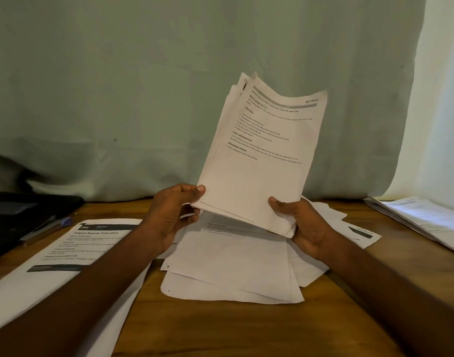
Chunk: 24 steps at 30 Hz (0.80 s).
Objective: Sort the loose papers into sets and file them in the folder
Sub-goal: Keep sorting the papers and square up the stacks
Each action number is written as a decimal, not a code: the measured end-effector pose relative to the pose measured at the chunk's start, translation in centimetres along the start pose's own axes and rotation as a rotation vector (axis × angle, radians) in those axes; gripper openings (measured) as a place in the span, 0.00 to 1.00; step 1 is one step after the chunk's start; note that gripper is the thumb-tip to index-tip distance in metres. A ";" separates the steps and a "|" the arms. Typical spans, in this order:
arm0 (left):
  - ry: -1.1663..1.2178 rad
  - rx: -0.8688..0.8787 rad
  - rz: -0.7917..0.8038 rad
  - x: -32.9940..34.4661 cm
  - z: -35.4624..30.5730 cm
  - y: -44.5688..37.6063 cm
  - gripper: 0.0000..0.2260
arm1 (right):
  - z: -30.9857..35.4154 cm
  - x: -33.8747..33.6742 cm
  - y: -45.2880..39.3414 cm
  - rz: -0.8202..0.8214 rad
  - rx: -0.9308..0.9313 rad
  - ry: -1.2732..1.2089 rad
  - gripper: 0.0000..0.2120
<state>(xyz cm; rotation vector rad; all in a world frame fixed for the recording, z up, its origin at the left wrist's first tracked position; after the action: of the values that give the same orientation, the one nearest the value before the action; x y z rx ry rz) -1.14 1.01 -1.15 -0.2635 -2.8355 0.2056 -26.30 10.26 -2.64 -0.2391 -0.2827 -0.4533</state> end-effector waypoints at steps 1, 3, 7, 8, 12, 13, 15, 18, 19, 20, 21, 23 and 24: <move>0.048 -0.025 0.016 0.1 0.0 0.1 0.06 | 0.1 0.1 0.2 0.011 0.020 -0.009 0.20; 0.103 -0.033 0.034 0.4 -0.3 0.2 0.04 | 0.2 0.1 0.4 0.032 0.043 -0.014 0.15; 0.129 -0.008 0.056 0.4 -1.1 0.5 0.07 | 0.4 0.5 0.8 0.054 -0.001 0.016 0.20; 0.151 -0.018 0.067 0.3 -1.3 0.6 0.09 | 0.5 0.6 0.9 0.056 -0.015 0.030 0.23; 0.157 -0.076 0.163 -0.1 -1.7 0.9 0.16 | 0.7 1.3 1.8 0.156 -0.028 0.143 0.26; 0.118 -0.050 0.173 -0.3 -1.7 0.7 0.16 | 0.8 1.5 2.3 0.204 -0.027 0.184 0.24; 0.076 0.012 0.155 -0.5 -1.6 0.4 0.18 | 0.9 1.8 3.0 0.253 -0.008 0.205 0.22; 0.077 0.033 0.130 -0.5 -1.4 0.5 0.20 | 1.4 2.2 3.7 0.254 0.093 0.077 0.22; 0.069 0.031 0.137 -0.3 -1.5 0.8 0.19 | 1.8 2.2 3.7 0.259 0.115 0.025 0.21; 0.057 0.030 0.148 -0.2 -1.5 1.0 0.19 | 2.2 2.1 3.8 0.265 0.128 -0.029 0.21; 0.043 0.036 0.156 0.0 -1.6 1.1 0.20 | 2.6 1.9 3.7 0.270 0.132 -0.082 0.21; 0.005 0.077 0.175 0.3 -1.7 1.1 0.20 | 3.0 1.6 3.7 0.275 0.110 -0.130 0.22; -0.010 0.101 0.193 0.6 -1.7 1.3 0.21 | 3.1 1.5 3.7 0.274 0.083 -0.110 0.22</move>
<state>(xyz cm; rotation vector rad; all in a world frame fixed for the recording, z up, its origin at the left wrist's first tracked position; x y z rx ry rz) -1.02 2.59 0.45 -0.5158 -2.7975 0.3901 -23.94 13.77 0.09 -0.2179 -0.3700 -0.1576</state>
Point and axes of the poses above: each hand's wrist, its own y-axis away from the middle knuckle, its own x-axis out of the palm, z = x × y, the point moved 1 cm from there along -y, towards the middle knuckle, and after that the axes turned 10 degrees about -z, right-handed, at the moved point
